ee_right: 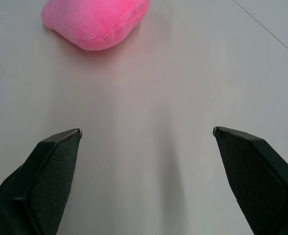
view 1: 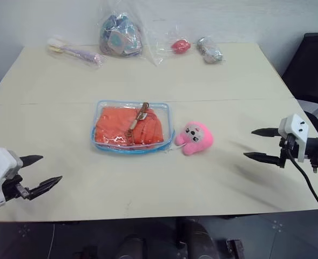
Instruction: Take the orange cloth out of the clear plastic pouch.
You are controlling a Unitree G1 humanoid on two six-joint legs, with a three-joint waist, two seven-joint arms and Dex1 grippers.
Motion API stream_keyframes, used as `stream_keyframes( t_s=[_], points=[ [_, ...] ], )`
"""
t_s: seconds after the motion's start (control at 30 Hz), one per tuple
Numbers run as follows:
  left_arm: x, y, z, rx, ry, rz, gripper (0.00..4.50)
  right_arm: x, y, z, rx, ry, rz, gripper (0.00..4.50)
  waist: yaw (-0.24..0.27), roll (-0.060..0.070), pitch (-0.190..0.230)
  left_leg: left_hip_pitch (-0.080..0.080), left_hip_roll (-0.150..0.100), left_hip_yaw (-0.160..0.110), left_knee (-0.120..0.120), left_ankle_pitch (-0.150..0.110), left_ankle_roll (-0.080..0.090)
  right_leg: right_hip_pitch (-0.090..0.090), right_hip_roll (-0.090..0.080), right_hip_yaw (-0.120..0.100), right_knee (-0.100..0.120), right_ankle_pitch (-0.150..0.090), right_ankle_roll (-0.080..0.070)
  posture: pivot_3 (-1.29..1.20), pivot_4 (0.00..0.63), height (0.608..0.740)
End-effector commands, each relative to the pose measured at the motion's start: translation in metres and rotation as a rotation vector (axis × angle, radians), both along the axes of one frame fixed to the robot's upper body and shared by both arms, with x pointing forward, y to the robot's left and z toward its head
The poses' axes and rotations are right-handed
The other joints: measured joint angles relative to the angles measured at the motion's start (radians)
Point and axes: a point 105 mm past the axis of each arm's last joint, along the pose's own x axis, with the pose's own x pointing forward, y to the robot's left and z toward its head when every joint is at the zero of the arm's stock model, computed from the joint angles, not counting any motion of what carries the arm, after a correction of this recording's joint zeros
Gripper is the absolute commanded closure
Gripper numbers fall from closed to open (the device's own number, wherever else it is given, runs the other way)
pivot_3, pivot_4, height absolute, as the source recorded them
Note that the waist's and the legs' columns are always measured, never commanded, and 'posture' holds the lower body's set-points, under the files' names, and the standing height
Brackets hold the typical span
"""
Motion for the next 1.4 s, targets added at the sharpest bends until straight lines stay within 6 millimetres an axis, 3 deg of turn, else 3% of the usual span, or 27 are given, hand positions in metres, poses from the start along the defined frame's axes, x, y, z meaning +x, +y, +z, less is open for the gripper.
stream_keyframes(
  t_s=[0.03, 0.27, 0.37, 0.53, 0.77, 0.93, 1.1, 1.2, 1.4],
  points=[
    [0.003, 0.002, 0.008, 0.023, -0.031, 0.015, 0.03, 0.000, 0.000, 0.008, 0.017, -0.031, 0.002, 0.00, 0.000, 0.000, 0.000, 0.000, 0.000, 0.000, 0.000, 0.000, 0.000, 0.000, 0.000, 0.000, 0.000, 0.000, 0.000, 0.00, 0.150, 0.740],
    [0.008, -0.013, 0.024, -0.057, -0.085, 0.010, 0.03, -0.005, 0.018, 0.017, 0.088, -0.053, 0.037, 0.00, 0.001, 0.000, 0.000, 0.000, 0.000, 0.000, 0.000, 0.000, 0.000, 0.000, 0.000, 0.000, 0.000, 0.000, 0.000, 0.00, 0.150, 0.740],
    [0.031, -0.046, 0.051, -0.216, -0.142, -0.001, 0.03, -0.013, 0.050, 0.037, 0.184, -0.084, 0.108, 0.00, 0.010, 0.000, 0.000, 0.000, 0.001, -0.002, 0.002, 0.000, -0.001, 0.000, -0.001, 0.000, 0.001, 0.000, 0.000, 0.00, 0.150, 0.740],
    [0.076, -0.099, 0.070, -0.359, -0.106, -0.005, 0.03, -0.036, 0.109, 0.058, 0.288, -0.126, 0.247, 0.00, 0.023, 0.000, 0.000, 0.000, -0.001, -0.007, 0.005, 0.001, -0.002, 0.002, -0.002, 0.002, 0.004, 0.001, 0.001, 0.00, 0.150, 0.740],
    [0.129, -0.147, 0.056, -0.278, 0.030, 0.026, 0.03, -0.047, 0.155, 0.063, 0.274, -0.214, 0.297, 0.00, 0.024, -0.001, 0.000, 0.001, -0.005, -0.004, 0.005, 0.001, -0.002, 0.001, -0.001, 0.001, 0.005, 0.001, 0.000, 0.00, 0.150, 0.740],
    [0.154, -0.175, 0.047, -0.233, 0.047, -0.019, 0.03, -0.048, 0.169, 0.068, 0.303, -0.249, 0.304, 0.00, 0.022, -0.001, 0.000, 0.001, -0.004, -0.004, 0.005, 0.002, -0.003, 0.001, 0.001, 0.001, 0.004, 0.001, 0.000, 0.00, 0.150, 0.740],
    [0.182, -0.184, 0.027, -0.114, 0.044, 0.004, 0.03, -0.048, 0.174, 0.070, 0.317, -0.266, 0.296, 0.00, 0.024, -0.001, -0.001, 0.001, -0.005, -0.003, 0.005, 0.002, -0.003, 0.001, 0.001, 0.001, 0.004, 0.001, 0.000, 0.00, 0.150, 0.740],
    [0.190, -0.185, 0.023, -0.091, 0.033, 0.019, 0.67, -0.048, 0.172, 0.070, 0.318, -0.270, 0.281, 0.00, 0.024, -0.001, 0.000, 0.000, -0.004, -0.003, 0.005, 0.002, -0.002, 0.001, 0.001, 0.000, 0.004, 0.001, 0.001, 0.00, 0.150, 0.740],
    [0.191, -0.200, 0.026, -0.137, 0.035, -0.015, 2.60, -0.047, 0.170, 0.069, 0.315, -0.279, 0.264, 0.00, 0.027, -0.001, 0.000, 0.000, -0.005, -0.003, 0.005, 0.003, -0.002, 0.001, 0.000, 0.000, 0.004, 0.002, 0.001, 0.00, 0.150, 0.740]
  ],
)
